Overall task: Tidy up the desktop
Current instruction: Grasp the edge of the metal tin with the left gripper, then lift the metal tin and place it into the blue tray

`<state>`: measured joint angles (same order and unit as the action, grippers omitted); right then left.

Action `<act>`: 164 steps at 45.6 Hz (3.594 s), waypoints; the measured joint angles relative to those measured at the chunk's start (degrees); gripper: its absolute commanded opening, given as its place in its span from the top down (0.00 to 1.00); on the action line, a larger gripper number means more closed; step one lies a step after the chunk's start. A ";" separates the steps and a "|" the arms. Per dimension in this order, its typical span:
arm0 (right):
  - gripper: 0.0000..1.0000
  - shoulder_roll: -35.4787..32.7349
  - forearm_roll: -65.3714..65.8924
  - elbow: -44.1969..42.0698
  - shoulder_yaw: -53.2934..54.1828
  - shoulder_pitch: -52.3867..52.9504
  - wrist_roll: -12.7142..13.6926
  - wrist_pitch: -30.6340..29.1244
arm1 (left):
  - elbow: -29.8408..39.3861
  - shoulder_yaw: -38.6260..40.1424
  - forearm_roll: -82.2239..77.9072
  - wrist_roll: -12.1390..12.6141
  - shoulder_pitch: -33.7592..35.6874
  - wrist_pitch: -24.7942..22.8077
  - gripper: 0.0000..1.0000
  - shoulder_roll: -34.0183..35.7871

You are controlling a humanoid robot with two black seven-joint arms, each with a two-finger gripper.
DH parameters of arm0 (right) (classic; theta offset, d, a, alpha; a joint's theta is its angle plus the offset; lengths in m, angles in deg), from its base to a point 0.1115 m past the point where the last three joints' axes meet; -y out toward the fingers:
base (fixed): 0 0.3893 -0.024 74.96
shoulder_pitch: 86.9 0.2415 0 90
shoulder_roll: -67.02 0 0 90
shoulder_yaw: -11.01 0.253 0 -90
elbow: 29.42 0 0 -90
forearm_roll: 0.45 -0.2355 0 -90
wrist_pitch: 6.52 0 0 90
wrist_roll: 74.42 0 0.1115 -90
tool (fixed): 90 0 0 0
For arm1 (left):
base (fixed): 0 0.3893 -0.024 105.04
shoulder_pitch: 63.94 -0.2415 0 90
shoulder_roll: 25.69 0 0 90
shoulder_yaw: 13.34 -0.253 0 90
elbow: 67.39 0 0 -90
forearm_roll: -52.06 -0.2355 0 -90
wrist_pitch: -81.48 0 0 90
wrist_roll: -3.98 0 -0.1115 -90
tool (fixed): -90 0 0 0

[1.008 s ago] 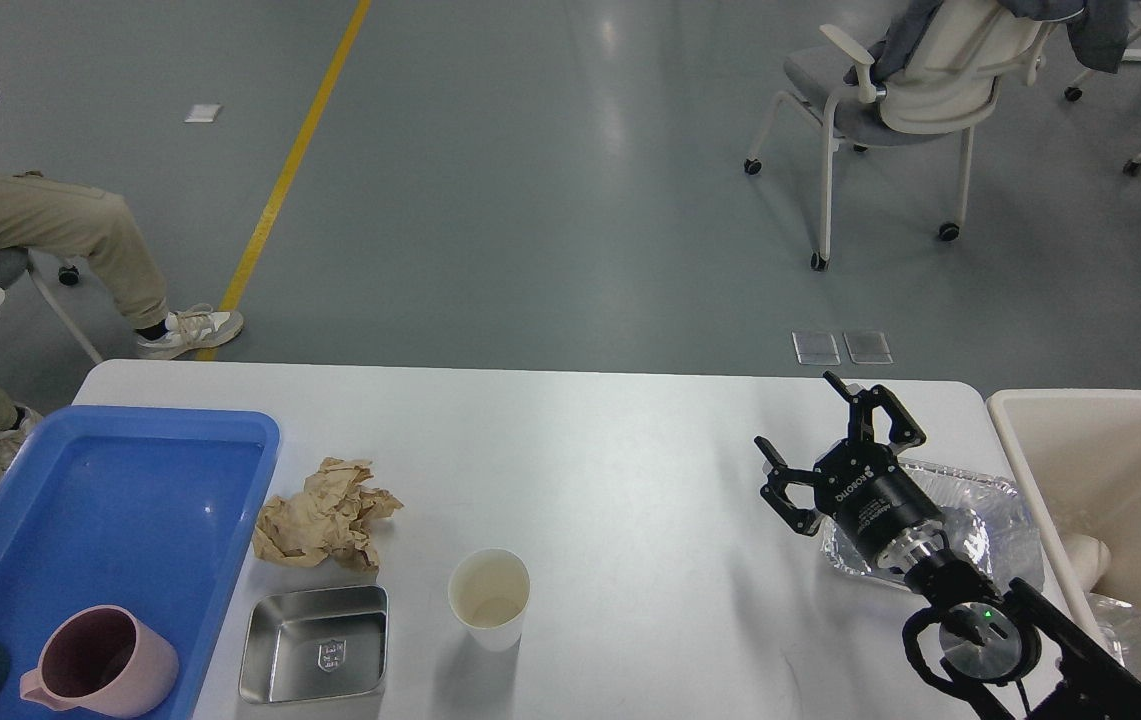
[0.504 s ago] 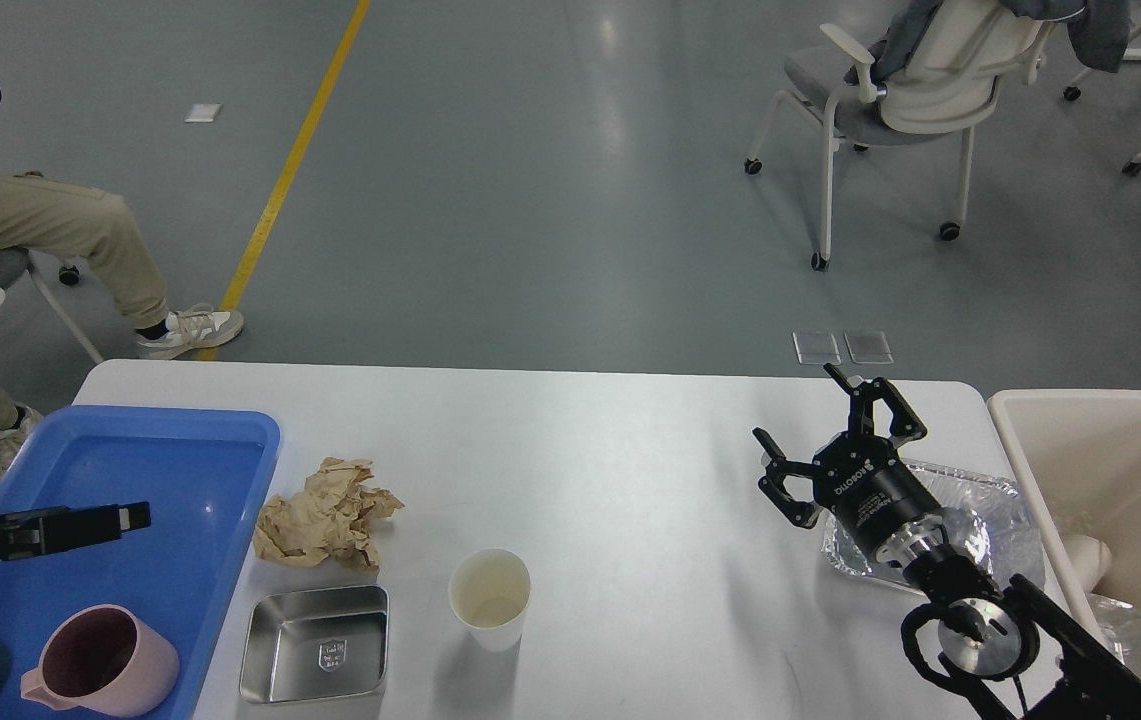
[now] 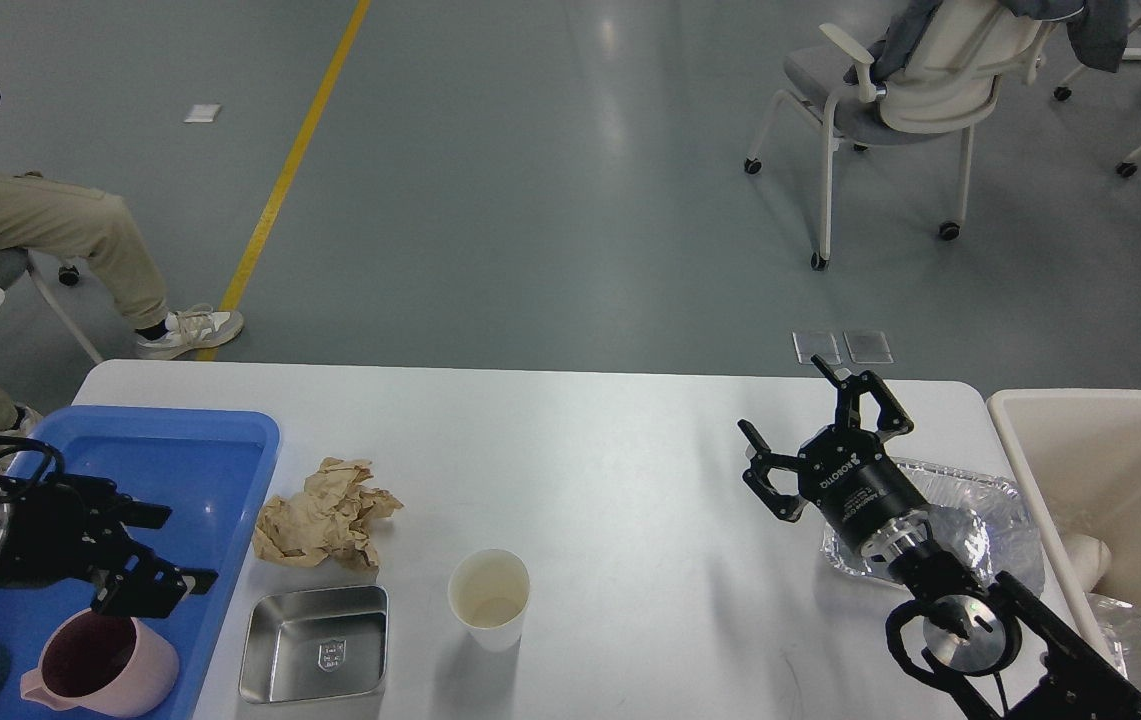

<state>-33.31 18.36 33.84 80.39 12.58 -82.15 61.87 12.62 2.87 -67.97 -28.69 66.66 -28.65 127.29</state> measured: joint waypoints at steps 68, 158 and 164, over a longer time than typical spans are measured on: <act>0.00 -0.41 -0.10 0.62 0.66 0.44 -0.08 -0.64 | -10.32 -36.24 -9.97 -1.48 17.98 0.00 0.15 -30.88; 0.00 -0.23 -0.01 1.80 0.41 -0.22 -0.08 -0.71 | -5.90 -23.24 -9.85 -0.43 16.88 7.91 1.00 -20.41; 0.00 -0.29 -0.01 1.80 0.40 -0.23 -0.08 -0.71 | -4.19 -20.10 -7.12 -0.50 16.77 7.83 1.00 -17.59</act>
<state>-33.60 18.35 35.64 80.79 12.36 -82.24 61.16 8.43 -17.22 -75.09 -29.20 83.42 -20.82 109.70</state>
